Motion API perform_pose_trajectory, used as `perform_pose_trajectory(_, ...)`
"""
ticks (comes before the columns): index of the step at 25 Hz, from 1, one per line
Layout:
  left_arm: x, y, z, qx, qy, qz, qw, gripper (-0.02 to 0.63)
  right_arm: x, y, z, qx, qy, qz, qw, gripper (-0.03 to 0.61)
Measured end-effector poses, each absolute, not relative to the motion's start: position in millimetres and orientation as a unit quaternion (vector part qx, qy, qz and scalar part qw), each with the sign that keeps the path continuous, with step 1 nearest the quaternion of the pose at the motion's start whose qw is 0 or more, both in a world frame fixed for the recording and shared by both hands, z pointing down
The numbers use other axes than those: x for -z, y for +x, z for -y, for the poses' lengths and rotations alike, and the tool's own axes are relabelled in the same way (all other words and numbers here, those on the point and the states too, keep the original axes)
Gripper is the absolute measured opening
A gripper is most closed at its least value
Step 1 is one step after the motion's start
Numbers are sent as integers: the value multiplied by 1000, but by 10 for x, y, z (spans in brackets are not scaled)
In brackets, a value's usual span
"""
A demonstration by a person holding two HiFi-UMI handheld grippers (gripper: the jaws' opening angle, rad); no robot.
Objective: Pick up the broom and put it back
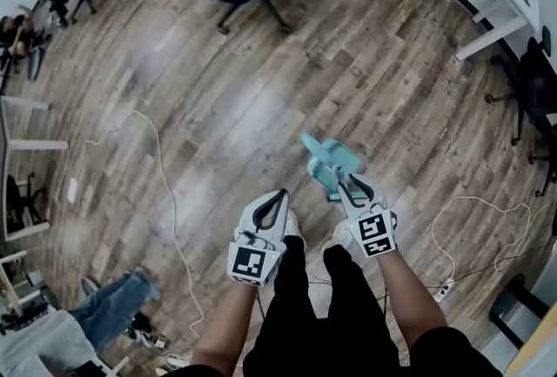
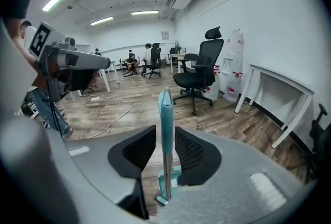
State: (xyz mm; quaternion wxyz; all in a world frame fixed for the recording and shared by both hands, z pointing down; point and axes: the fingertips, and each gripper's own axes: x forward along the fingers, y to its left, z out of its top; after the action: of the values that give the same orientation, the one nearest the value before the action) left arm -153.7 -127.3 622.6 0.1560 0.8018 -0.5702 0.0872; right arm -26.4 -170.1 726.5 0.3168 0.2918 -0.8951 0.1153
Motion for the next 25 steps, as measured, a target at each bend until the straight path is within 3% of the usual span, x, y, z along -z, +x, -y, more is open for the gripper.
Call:
perform_pose_trajectory(10, -6531, -1523, 1142, -94, 795, 572, 179, 20, -7578, -363, 1802, -117, 276, 896, 329, 141)
perform_pose_trajectory(14, -6535, -1549, 1130, -87, 790, 578, 185, 20, -7561, -360, 1793, -103, 286, 895, 327, 94)
perform_pose_trajectory(25, -6598, -1441, 1015, -100, 795, 566, 194, 18, -7494, -235, 1572, -99, 299, 896, 314, 89)
